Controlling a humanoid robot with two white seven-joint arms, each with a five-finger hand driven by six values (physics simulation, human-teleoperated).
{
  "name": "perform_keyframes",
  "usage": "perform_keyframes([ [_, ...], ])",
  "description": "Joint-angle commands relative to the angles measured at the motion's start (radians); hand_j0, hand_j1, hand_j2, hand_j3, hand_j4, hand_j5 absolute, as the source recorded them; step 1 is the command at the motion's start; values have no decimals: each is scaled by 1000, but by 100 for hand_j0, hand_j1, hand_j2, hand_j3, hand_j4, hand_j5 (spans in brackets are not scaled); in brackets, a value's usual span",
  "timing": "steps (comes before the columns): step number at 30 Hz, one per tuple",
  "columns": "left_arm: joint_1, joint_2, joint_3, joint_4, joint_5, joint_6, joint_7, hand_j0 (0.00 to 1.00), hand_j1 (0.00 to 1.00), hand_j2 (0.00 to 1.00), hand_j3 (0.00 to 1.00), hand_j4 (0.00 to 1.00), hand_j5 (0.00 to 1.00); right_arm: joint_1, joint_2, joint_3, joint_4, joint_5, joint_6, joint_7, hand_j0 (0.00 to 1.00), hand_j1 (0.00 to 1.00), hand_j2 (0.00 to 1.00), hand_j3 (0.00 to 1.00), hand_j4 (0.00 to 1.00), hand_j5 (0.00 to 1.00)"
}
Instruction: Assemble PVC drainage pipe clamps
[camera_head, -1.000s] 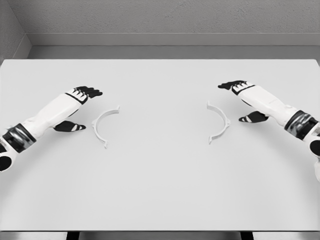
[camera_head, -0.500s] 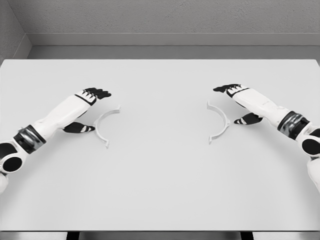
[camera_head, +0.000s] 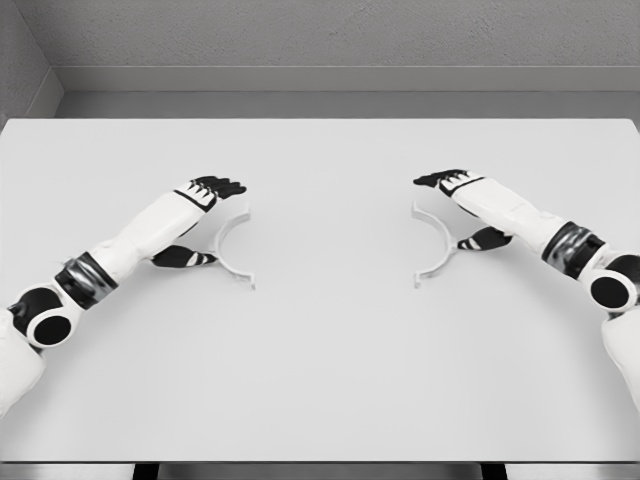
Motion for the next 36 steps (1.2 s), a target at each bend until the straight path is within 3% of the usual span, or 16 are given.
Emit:
perform_keyframes([
  [1, 0, -13, 0, 0, 7, 0, 1, 100, 100, 100, 100, 100, 100, 0, 2, 9, -3, -8, 2, 0, 100, 100, 100, 100, 100, 100],
  [14, -25, 31, 9, 41, 6, 0, 1, 100, 100, 100, 100, 100, 100, -12, 28, 20, -12, 6, 2, 0, 100, 100, 100, 100, 100, 100],
  [36, -46, -39, -6, 64, 4, 0, 1, 100, 100, 100, 100, 100, 100, -25, 65, 87, -51, 14, 2, 1, 100, 100, 100, 100, 100, 100],
])
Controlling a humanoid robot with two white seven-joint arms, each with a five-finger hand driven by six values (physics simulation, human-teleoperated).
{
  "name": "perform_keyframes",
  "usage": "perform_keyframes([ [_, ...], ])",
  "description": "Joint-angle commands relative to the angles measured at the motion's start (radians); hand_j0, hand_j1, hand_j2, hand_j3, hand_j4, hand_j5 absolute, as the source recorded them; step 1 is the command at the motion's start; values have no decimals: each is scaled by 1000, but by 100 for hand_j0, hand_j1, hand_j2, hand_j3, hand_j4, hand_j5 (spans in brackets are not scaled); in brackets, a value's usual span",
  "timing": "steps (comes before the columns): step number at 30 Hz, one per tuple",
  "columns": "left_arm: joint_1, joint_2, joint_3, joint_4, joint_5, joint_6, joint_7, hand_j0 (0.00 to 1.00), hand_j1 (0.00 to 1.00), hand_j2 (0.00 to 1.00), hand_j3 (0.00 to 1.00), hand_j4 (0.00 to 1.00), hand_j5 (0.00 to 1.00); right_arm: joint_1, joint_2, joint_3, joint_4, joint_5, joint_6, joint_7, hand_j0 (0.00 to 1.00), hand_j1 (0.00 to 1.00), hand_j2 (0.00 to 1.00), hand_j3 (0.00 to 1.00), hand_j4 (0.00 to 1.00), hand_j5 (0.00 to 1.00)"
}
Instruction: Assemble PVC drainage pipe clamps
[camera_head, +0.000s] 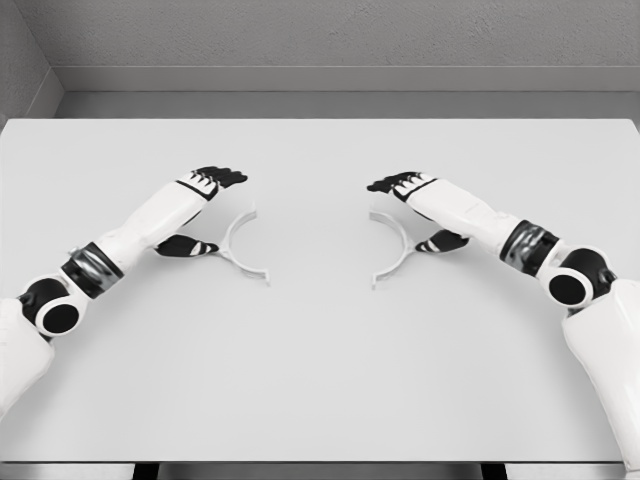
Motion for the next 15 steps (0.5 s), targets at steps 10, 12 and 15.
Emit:
perform_keyframes([
  [10, -3, -29, 4, 4, 7, 0, 0, 100, 100, 100, 100, 100, 100, -3, 23, 42, -18, -6, 10, 0, 100, 100, 100, 100, 100, 100],
  [12, -15, -23, 10, 23, 7, 0, 0, 100, 100, 100, 100, 100, 100, -3, 31, 46, -28, -3, 16, 0, 100, 100, 100, 100, 100, 100],
  [15, -28, -22, 10, 40, 7, 0, 0, 100, 100, 100, 100, 100, 100, -3, 37, 48, -28, -3, 18, 0, 100, 100, 100, 100, 100, 100],
])
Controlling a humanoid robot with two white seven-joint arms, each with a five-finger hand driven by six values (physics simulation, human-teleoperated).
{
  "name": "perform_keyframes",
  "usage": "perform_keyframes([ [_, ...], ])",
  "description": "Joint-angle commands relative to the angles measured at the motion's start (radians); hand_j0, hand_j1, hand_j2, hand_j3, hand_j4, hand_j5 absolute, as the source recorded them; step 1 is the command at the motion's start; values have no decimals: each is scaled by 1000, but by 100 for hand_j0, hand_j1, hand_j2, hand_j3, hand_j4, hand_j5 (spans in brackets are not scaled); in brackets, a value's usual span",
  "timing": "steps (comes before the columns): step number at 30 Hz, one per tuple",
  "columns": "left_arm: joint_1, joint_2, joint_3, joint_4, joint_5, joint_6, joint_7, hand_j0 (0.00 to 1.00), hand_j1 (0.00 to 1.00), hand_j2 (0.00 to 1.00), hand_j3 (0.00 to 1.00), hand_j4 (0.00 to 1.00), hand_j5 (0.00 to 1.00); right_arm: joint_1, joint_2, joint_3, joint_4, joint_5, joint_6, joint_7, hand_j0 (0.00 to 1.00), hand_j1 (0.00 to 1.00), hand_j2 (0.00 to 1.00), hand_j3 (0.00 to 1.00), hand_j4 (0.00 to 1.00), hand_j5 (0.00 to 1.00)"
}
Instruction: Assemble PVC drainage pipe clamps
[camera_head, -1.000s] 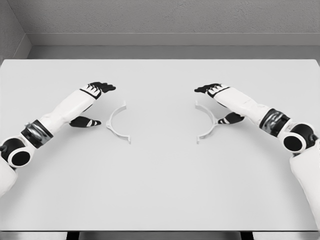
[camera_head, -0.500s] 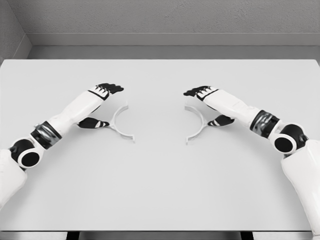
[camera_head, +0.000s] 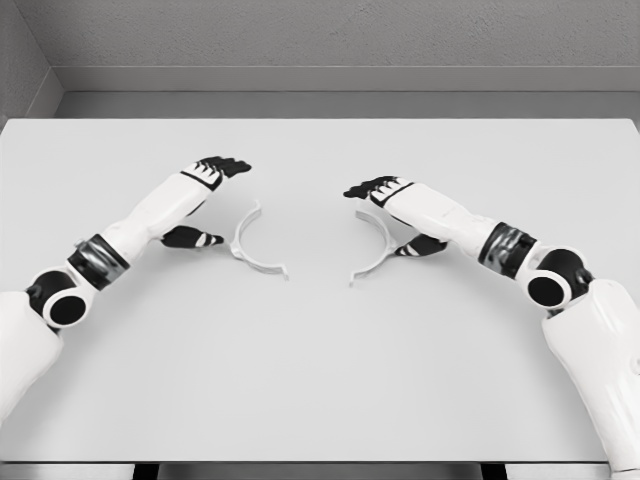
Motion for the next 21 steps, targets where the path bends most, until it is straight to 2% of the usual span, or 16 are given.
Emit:
perform_keyframes([
  [1, -3, 1, -3, 18, 6, 0, 1, 100, 100, 100, 100, 100, 100, 0, 6, 3, -5, -7, 5, 0, 100, 100, 100, 100, 100, 100],
  [9, -40, -33, -11, 57, 6, 0, 1, 100, 100, 100, 100, 100, 100, -21, 29, 20, 1, 5, 20, 0, 100, 100, 100, 100, 100, 100],
  [21, -41, -56, -23, 63, 4, 0, 1, 100, 100, 100, 100, 100, 100, -35, 47, 40, 6, 8, 34, 0, 100, 100, 100, 100, 100, 100],
])
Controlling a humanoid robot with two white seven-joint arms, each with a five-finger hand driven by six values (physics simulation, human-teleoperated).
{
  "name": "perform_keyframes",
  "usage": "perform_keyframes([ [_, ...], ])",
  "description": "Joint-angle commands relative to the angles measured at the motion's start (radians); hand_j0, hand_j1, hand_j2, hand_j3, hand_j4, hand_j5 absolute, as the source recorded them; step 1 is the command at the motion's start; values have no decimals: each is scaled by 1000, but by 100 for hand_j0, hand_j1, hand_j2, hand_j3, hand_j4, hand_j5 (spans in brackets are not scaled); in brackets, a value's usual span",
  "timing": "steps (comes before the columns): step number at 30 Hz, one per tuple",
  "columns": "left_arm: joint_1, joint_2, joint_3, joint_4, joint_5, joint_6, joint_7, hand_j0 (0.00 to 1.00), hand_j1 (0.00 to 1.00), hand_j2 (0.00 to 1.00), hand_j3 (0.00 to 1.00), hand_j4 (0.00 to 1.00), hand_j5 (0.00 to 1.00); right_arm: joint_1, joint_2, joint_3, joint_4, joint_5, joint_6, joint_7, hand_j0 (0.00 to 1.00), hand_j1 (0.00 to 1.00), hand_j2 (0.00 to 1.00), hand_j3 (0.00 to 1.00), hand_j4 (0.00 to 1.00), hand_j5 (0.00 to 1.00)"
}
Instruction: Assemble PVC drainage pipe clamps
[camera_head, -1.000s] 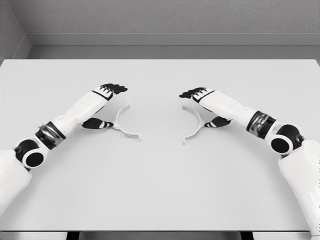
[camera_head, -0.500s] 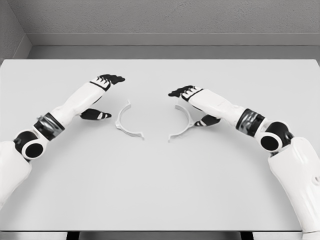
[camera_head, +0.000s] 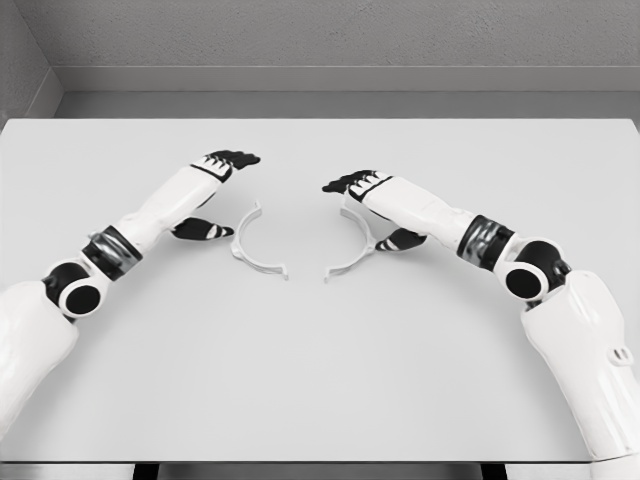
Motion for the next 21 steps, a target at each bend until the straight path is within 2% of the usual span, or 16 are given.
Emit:
perform_keyframes([
  [1, 0, -4, -4, 0, 6, 0, 1, 100, 100, 100, 100, 100, 100, -3, 3, 17, 1, -6, 16, 0, 100, 100, 100, 100, 100, 100],
  [7, 0, -10, -6, -2, 6, 0, 1, 100, 100, 100, 100, 100, 100, -5, -6, 11, -2, -9, 16, -2, 100, 100, 100, 100, 100, 100],
  [10, 2, -13, -7, -3, 6, 0, 1, 100, 100, 100, 100, 100, 100, 26, -57, -115, -54, -14, 7, 0, 100, 100, 100, 100, 100, 100],
  [12, 2, -18, -7, -3, 6, 0, 1, 100, 100, 100, 100, 100, 100, 77, -92, -182, -140, -17, 7, 0, 100, 100, 100, 100, 100, 100],
  [14, 2, -18, -12, -3, 6, 0, 1, 100, 100, 100, 100, 100, 100, 121, -92, -297, -219, -19, 7, 0, 100, 100, 100, 100, 100, 100],
  [17, 2, -18, -12, -3, 6, 0, 1, 100, 100, 100, 100, 100, 100, 169, -92, -337, -272, -22, 6, -2, 100, 100, 100, 100, 100, 100],
  [20, 2, -18, -12, -3, 6, 0, 1, 100, 100, 100, 100, 100, 100, 270, -94, -471, -353, -26, -36, -8, 100, 100, 100, 100, 100, 100],
  [21, 2, -18, -12, -3, 6, 0, 1, 100, 100, 100, 100, 100, 100, 290, -92, -500, -358, -35, -36, -7, 100, 100, 100, 100, 100, 100],
])
